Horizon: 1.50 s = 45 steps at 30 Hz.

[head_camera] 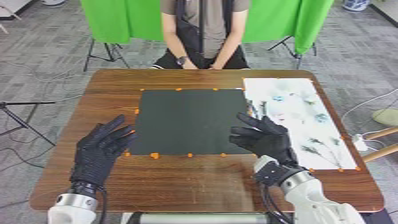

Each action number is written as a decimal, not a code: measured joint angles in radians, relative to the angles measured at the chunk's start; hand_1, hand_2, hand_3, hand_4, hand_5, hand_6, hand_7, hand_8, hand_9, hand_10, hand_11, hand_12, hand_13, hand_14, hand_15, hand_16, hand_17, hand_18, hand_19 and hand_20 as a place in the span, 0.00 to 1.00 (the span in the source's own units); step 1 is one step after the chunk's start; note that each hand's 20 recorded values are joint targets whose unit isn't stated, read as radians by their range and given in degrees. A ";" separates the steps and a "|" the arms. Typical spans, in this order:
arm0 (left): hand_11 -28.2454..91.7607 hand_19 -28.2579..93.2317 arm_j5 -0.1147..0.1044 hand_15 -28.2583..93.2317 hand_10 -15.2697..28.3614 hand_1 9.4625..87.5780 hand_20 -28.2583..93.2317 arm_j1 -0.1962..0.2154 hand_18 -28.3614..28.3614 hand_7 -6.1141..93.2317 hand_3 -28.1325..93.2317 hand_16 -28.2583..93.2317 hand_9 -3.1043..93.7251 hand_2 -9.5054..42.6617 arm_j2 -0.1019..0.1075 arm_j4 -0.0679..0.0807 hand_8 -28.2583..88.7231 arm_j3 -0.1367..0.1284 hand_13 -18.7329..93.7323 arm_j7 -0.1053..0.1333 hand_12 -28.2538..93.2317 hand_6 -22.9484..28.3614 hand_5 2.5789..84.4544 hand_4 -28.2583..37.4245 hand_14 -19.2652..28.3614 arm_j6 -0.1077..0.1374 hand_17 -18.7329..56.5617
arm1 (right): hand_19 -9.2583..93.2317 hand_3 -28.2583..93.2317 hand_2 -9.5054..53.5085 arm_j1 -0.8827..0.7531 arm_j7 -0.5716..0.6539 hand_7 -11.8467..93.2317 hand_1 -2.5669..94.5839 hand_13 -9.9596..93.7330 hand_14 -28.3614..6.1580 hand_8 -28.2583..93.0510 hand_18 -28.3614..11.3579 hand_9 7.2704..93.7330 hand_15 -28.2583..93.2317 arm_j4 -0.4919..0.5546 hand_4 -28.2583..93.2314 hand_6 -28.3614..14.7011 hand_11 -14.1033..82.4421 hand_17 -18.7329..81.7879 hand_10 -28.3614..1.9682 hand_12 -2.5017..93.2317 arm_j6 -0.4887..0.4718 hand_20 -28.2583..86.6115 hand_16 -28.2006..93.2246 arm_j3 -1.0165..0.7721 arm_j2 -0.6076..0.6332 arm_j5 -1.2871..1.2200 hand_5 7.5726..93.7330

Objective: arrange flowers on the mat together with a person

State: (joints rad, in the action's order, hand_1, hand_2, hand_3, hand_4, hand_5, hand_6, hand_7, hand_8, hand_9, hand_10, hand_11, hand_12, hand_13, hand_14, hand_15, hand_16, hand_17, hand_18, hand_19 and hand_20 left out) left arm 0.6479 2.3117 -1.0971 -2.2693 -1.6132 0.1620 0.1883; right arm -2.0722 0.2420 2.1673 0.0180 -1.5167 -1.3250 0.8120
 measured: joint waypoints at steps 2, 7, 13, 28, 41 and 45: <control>0.47 0.78 0.000 0.68 0.92 0.17 0.15 0.000 0.96 0.17 0.86 0.13 0.44 0.36 0.000 0.000 0.17 0.000 0.42 0.000 0.32 0.70 0.47 0.04 1.00 0.000 0.16 | 0.68 0.93 0.37 0.001 0.000 0.23 0.20 0.57 0.19 0.13 0.22 0.61 0.64 0.000 0.00 0.58 0.32 0.30 0.26 0.15 0.000 0.41 0.29 0.000 0.000 0.000 0.57; 0.47 0.78 0.000 0.68 0.92 0.17 0.15 0.000 0.96 0.17 0.86 0.13 0.44 0.36 0.001 0.000 0.17 0.001 0.42 0.003 0.32 0.70 0.47 0.04 1.00 0.000 0.16 | 0.68 0.93 0.37 0.004 0.001 0.23 0.20 0.57 0.19 0.13 0.22 0.61 0.64 0.000 0.00 0.58 0.32 0.30 0.26 0.15 0.000 0.41 0.29 0.000 0.000 0.000 0.57; 0.47 0.78 0.000 0.69 0.92 0.17 0.15 0.000 0.96 0.17 0.86 0.13 0.44 0.36 0.001 0.000 0.17 0.001 0.42 0.004 0.32 0.70 0.47 0.04 1.00 0.000 0.16 | 0.68 0.93 0.37 0.006 0.000 0.23 0.20 0.57 0.19 0.13 0.22 0.61 0.64 -0.001 0.00 0.58 0.32 0.30 0.26 0.15 0.000 0.41 0.29 0.001 0.000 0.000 0.57; 0.47 0.78 0.000 0.69 0.92 0.17 0.16 0.000 0.96 0.17 0.86 0.13 0.44 0.36 -0.001 0.000 0.17 0.001 0.42 0.004 0.32 0.70 0.47 0.04 1.00 0.000 0.16 | 0.68 0.93 0.37 0.007 0.000 0.23 0.20 0.57 0.19 0.13 0.22 0.61 0.64 -0.001 0.00 0.58 0.32 0.30 0.26 0.15 0.000 0.41 0.29 0.001 0.000 0.000 0.57; 0.47 0.77 0.000 0.69 0.92 0.17 0.16 -0.002 0.96 0.17 0.86 0.13 0.44 0.36 0.000 0.001 0.17 0.002 0.42 0.006 0.32 0.70 0.47 0.04 1.00 0.000 0.16 | 0.68 0.93 0.37 0.011 0.002 0.23 0.20 0.57 0.19 0.13 0.22 0.61 0.64 -0.002 0.00 0.58 0.32 0.30 0.26 0.15 -0.001 0.41 0.29 0.000 0.000 0.000 0.56; 0.47 0.77 0.000 0.69 0.92 0.17 0.16 -0.002 0.96 0.17 0.86 0.13 0.44 0.36 0.000 0.001 0.17 0.002 0.42 0.005 0.32 0.70 0.47 0.04 1.00 0.000 0.16 | 0.68 0.93 0.37 0.012 0.003 0.23 0.20 0.57 0.19 0.13 0.22 0.61 0.64 -0.002 0.00 0.58 0.32 0.30 0.26 0.15 -0.001 0.41 0.29 0.001 0.000 0.000 0.57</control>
State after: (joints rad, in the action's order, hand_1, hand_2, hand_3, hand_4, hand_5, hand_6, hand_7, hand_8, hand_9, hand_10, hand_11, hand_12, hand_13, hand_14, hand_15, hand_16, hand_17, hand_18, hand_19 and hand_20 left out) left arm 0.6482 2.3094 -1.0973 -2.2686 -1.6109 0.1674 0.1880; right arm -2.0601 0.2455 2.1656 0.0173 -1.5158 -1.3245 0.8123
